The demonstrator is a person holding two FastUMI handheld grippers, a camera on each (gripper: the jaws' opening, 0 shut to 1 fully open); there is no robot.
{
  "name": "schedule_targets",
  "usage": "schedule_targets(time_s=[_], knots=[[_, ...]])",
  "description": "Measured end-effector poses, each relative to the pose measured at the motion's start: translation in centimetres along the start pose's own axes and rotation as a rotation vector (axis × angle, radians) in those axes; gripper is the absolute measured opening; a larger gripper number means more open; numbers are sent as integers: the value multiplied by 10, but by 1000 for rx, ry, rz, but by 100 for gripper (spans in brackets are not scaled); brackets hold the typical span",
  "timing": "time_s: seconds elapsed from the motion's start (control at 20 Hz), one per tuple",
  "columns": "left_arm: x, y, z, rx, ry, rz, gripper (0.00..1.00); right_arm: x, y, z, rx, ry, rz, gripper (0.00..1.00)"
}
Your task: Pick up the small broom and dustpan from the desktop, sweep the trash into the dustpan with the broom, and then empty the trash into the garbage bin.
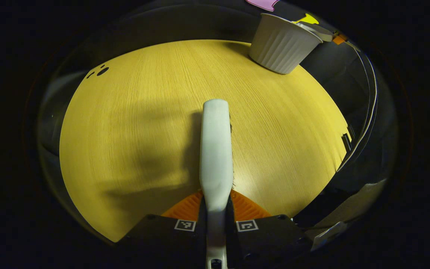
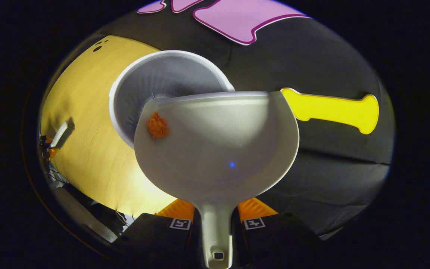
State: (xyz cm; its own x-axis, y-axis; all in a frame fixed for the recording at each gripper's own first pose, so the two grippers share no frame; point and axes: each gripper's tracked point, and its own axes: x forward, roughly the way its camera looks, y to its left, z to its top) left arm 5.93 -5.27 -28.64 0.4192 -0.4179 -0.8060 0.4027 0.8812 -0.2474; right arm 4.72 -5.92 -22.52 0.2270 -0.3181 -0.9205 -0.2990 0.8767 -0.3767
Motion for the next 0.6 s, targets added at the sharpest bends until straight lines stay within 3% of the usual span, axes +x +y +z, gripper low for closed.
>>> schedule_targets(time_s=[0.15, 0.2, 0.55, 0.6], knots=[[-1, 1, 1, 0, 2, 1, 25, 2, -1, 5, -14, 19, 1, 32], [-1, 1, 1, -1, 2, 2, 25, 2, -2, 5, -15, 20, 4, 36], [-2, 2, 0, -2, 12, 9, 25, 0, -1, 4, -14, 0, 29, 36], [-3, 2, 0, -1, 13, 11, 25, -2, -1, 3, -5, -16, 36, 32]])
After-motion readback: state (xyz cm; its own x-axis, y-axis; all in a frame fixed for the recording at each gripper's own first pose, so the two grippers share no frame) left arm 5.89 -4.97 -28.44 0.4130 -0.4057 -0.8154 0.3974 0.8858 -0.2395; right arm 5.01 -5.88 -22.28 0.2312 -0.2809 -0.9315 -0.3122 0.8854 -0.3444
